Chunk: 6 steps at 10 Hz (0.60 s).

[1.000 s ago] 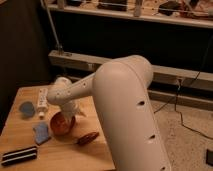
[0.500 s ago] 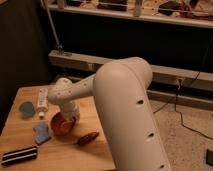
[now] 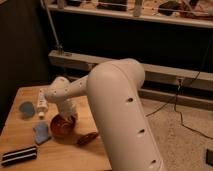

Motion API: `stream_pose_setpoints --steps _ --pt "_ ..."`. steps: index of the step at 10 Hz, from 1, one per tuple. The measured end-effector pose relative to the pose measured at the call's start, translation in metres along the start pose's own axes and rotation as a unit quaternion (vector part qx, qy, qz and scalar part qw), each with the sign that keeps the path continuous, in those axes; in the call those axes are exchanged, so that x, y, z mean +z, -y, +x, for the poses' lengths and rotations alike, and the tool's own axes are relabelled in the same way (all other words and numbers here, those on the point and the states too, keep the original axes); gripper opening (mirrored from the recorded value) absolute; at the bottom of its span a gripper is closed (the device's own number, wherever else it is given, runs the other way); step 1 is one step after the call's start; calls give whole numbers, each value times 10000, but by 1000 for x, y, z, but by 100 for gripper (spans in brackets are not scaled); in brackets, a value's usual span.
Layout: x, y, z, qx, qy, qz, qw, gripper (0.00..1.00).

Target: Drag the ceramic bowl in a circle

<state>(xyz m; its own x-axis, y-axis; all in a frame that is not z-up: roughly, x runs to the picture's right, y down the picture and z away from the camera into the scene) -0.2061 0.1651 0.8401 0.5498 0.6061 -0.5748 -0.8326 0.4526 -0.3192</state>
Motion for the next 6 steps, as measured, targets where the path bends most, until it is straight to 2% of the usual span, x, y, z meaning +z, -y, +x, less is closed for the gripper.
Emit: stream_pose_setpoints --steps 3,6 --pt "-3 -1 -41 -224 72 118 9997 0" --pt "-1 0 -85 -257 119 -8 9996 0"
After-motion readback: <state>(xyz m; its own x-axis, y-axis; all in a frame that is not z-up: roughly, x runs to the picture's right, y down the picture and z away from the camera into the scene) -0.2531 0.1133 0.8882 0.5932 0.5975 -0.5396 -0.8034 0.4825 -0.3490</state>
